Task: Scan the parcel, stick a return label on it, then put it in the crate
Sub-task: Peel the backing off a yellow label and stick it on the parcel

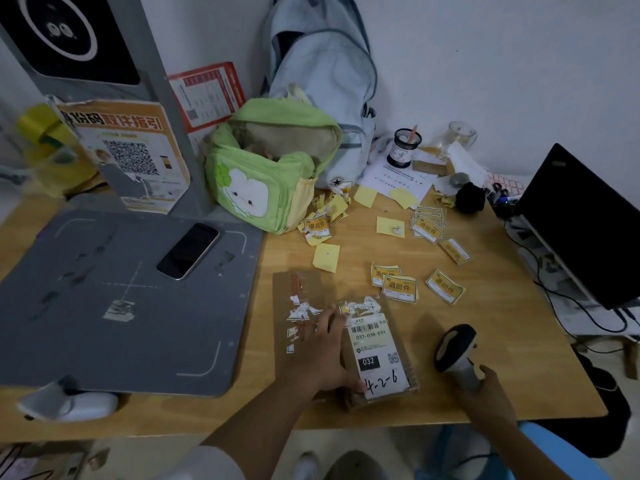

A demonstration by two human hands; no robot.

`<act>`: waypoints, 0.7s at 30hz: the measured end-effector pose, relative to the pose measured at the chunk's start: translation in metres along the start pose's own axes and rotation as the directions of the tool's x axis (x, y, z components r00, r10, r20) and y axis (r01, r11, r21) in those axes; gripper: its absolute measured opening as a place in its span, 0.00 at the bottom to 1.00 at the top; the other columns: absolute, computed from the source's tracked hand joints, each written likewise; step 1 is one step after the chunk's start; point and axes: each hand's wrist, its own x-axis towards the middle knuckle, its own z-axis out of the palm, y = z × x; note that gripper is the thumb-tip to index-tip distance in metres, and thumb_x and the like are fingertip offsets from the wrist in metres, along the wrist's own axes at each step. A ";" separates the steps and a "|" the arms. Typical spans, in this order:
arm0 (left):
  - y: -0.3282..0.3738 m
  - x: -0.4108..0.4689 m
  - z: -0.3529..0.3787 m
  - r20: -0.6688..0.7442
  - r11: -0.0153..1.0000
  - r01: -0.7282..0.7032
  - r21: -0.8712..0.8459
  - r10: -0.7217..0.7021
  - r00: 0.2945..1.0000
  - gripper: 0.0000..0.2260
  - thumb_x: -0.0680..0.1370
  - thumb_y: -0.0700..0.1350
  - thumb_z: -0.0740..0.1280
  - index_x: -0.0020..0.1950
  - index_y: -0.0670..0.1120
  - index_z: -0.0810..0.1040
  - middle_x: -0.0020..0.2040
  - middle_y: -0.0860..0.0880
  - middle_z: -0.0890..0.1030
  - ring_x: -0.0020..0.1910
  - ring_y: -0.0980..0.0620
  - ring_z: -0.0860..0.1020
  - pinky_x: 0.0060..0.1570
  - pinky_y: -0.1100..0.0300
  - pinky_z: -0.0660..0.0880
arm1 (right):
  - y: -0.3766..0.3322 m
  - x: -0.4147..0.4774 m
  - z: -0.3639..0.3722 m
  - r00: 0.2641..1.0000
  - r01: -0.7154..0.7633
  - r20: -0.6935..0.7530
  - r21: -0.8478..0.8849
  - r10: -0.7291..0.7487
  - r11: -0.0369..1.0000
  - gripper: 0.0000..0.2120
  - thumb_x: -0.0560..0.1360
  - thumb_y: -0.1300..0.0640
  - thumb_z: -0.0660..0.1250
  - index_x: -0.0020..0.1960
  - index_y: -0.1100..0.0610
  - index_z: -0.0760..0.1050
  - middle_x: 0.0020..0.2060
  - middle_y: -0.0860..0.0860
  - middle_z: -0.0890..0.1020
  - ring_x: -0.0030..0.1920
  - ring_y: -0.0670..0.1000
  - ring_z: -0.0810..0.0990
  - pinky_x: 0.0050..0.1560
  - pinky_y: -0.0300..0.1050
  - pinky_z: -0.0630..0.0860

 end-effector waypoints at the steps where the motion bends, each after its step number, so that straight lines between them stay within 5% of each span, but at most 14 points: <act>1: -0.001 0.000 0.000 -0.001 1.000 0.000 -0.003 0.000 1.000 0.58 0.55 0.62 0.78 0.76 0.56 0.48 0.78 0.56 0.44 0.77 0.41 0.47 0.72 0.36 0.57 | -0.004 -0.001 -0.002 1.000 -0.013 -0.008 0.107 0.014 0.994 0.37 0.73 0.46 0.68 0.74 0.59 0.57 0.63 0.61 0.74 0.57 0.63 0.77 0.50 0.54 0.75; 4: -0.003 0.001 0.002 -0.007 1.000 -0.008 -0.012 0.008 1.000 0.58 0.54 0.63 0.78 0.76 0.57 0.48 0.78 0.58 0.44 0.77 0.44 0.47 0.72 0.38 0.57 | -0.022 -0.005 -0.011 0.984 0.040 -0.176 0.263 0.007 0.964 0.33 0.74 0.43 0.66 0.71 0.60 0.63 0.62 0.60 0.75 0.58 0.62 0.76 0.49 0.51 0.72; 7: -0.005 0.003 0.003 -0.028 1.000 -0.021 -0.003 0.021 0.999 0.58 0.53 0.65 0.77 0.75 0.57 0.49 0.77 0.59 0.46 0.76 0.45 0.50 0.73 0.41 0.58 | -0.051 -0.001 -0.019 0.919 0.153 -0.391 0.247 -0.045 0.957 0.23 0.74 0.50 0.67 0.66 0.60 0.70 0.58 0.59 0.80 0.54 0.60 0.79 0.49 0.51 0.75; 10: -0.004 0.006 -0.004 -0.054 0.994 -0.050 0.098 0.055 0.997 0.53 0.55 0.68 0.74 0.74 0.56 0.54 0.75 0.54 0.53 0.74 0.47 0.54 0.72 0.44 0.59 | -0.082 0.011 -0.025 0.887 0.247 -0.438 0.173 -0.150 0.953 0.15 0.74 0.58 0.66 0.60 0.58 0.75 0.53 0.56 0.82 0.50 0.57 0.80 0.50 0.51 0.77; 13: 0.001 0.016 -0.018 -0.105 0.998 -0.031 0.046 0.036 0.994 0.37 0.64 0.69 0.68 0.68 0.54 0.67 0.67 0.52 0.65 0.66 0.50 0.65 0.65 0.49 0.69 | -0.109 0.025 -0.028 0.899 0.318 -0.347 0.101 -0.266 0.943 0.13 0.74 0.61 0.64 0.57 0.58 0.78 0.51 0.55 0.83 0.48 0.55 0.79 0.49 0.49 0.76; 17: 0.006 0.034 -0.035 -0.176 0.996 -0.036 -0.081 0.021 0.984 0.08 0.76 0.51 0.64 0.51 0.48 0.77 0.49 0.51 0.76 0.49 0.50 0.77 0.51 0.50 0.78 | -0.135 0.049 -0.027 0.933 0.344 -0.129 0.050 -0.336 0.938 0.13 0.73 0.61 0.64 0.56 0.58 0.80 0.52 0.56 0.84 0.43 0.53 0.77 0.44 0.44 0.73; 21: 0.013 0.054 -0.044 -0.256 0.972 0.011 -0.233 -0.072 0.964 0.09 0.75 0.41 0.65 0.54 0.45 0.79 0.51 0.48 0.82 0.49 0.52 0.79 0.49 0.59 0.75 | -0.155 0.063 -0.027 0.936 0.342 0.045 0.130 -0.350 0.931 0.11 0.75 0.61 0.65 0.54 0.62 0.81 0.47 0.55 0.81 0.42 0.53 0.75 0.45 0.48 0.74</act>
